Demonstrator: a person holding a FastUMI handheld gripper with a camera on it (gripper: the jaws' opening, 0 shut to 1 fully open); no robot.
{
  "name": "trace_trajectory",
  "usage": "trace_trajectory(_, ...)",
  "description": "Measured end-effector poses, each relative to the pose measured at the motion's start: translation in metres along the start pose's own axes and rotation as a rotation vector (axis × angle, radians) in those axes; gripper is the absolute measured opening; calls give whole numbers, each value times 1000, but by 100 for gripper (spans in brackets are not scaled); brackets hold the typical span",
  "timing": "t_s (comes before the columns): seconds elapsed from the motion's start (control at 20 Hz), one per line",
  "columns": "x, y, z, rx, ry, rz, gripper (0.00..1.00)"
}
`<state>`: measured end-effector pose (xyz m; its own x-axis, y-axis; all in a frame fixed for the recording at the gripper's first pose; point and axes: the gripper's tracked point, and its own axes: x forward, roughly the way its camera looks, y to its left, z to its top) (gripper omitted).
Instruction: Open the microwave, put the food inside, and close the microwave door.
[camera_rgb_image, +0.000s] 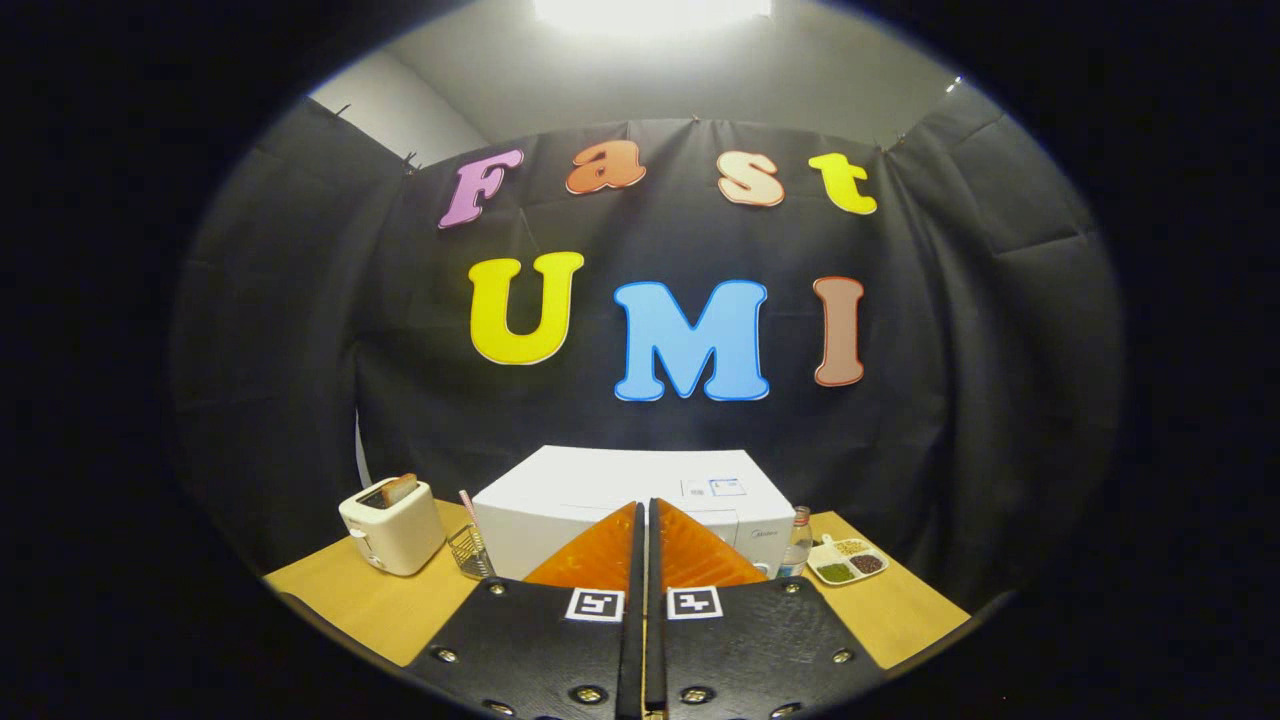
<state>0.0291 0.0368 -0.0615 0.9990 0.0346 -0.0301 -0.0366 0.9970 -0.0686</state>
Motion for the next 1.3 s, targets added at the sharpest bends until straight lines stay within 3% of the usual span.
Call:
trace_trajectory(0.1,-14,1,11,19,-1,10,2)
trace_trajectory(0.25,-26,-15,31,8,-27,-44,3)
trace_trajectory(0.45,-39,-18,54,28,-68,-67,10)
trace_trajectory(0.65,-45,-22,64,-18,-90,-117,37)
trace_trajectory(0.7,-43,-21,63,-24,-93,-119,55)
trace_trajectory(0.9,-43,-9,58,6,-58,-85,75)
trace_trajectory(1.3,-49,-7,69,-27,-120,-110,78)
